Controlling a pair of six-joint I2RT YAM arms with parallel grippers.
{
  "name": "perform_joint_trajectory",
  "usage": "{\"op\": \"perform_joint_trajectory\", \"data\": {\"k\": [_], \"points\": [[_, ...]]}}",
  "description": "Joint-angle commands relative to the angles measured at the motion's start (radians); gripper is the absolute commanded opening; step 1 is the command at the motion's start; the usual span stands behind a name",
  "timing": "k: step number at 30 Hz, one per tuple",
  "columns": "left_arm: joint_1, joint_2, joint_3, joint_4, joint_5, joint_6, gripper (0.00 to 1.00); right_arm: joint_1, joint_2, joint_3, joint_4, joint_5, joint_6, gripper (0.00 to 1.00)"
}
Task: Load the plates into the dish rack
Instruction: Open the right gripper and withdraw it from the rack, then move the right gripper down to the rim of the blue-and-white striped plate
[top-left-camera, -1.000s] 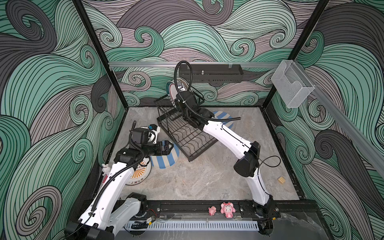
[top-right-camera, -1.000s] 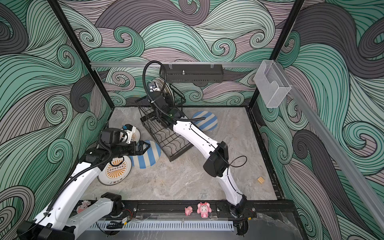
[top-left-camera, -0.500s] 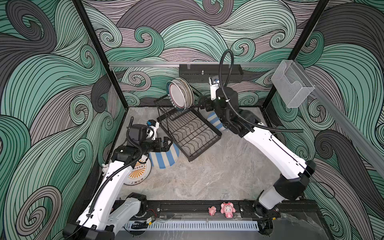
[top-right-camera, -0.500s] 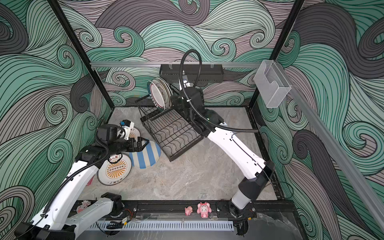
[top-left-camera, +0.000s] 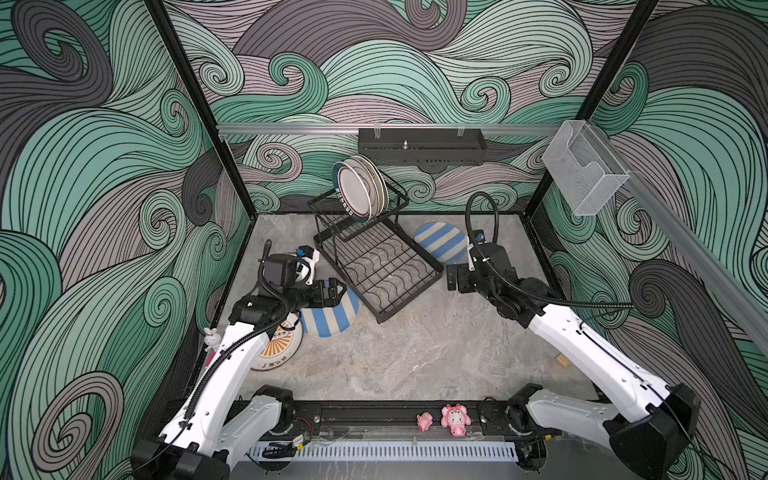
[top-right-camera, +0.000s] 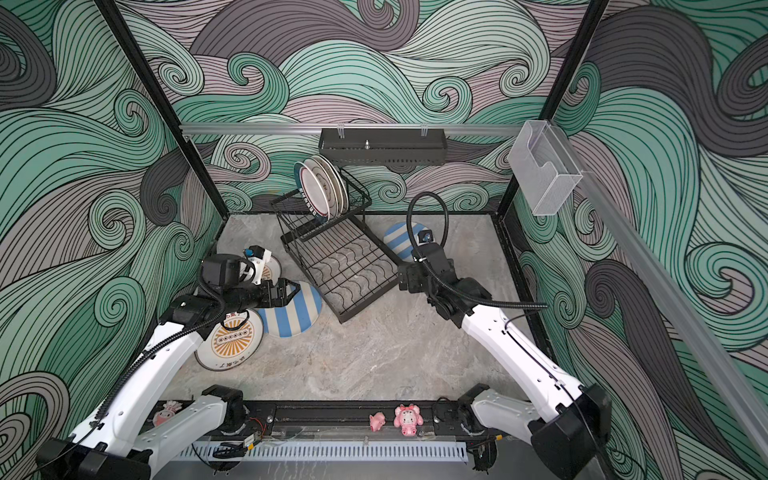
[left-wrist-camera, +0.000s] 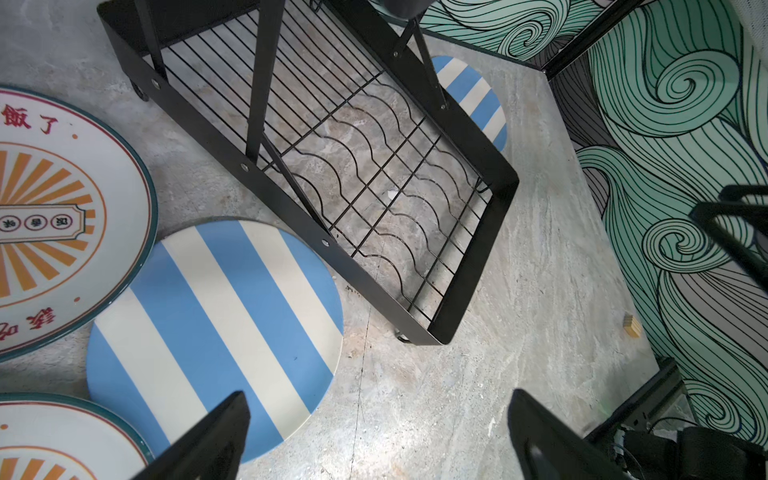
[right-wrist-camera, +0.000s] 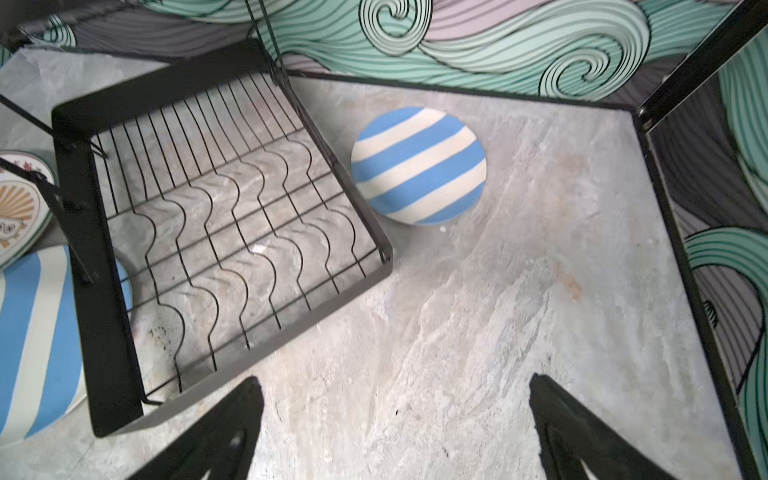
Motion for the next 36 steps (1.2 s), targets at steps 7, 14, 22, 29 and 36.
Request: {"op": "perform_joint_trajectory", "data": {"k": [7,14,22,29,36], "points": [[0.006,-0.039,-0.118,0.115,0.037,-0.112,0.99,-0.115,0.07,-0.171,0.125,-0.195,0.102,0.99],[0.005,-0.095,-0.161,0.103,0.004,-0.136,0.99,-0.202,0.217,-0.123,0.26,-0.249,0.099,0.99],[0.006,-0.101,-0.225,0.169,0.033,-0.201,0.98,-0.363,0.456,0.046,0.376,-0.389,0.138,0.95],[0.006,-0.072,-0.219,0.152,0.07,-0.22,0.99,-0.516,0.697,0.217,0.41,-0.59,0.253,0.82],[0.006,-0.084,-0.215,0.149,0.044,-0.208,0.98,-0.513,0.824,0.374,0.322,-0.55,0.185,0.74]]}}
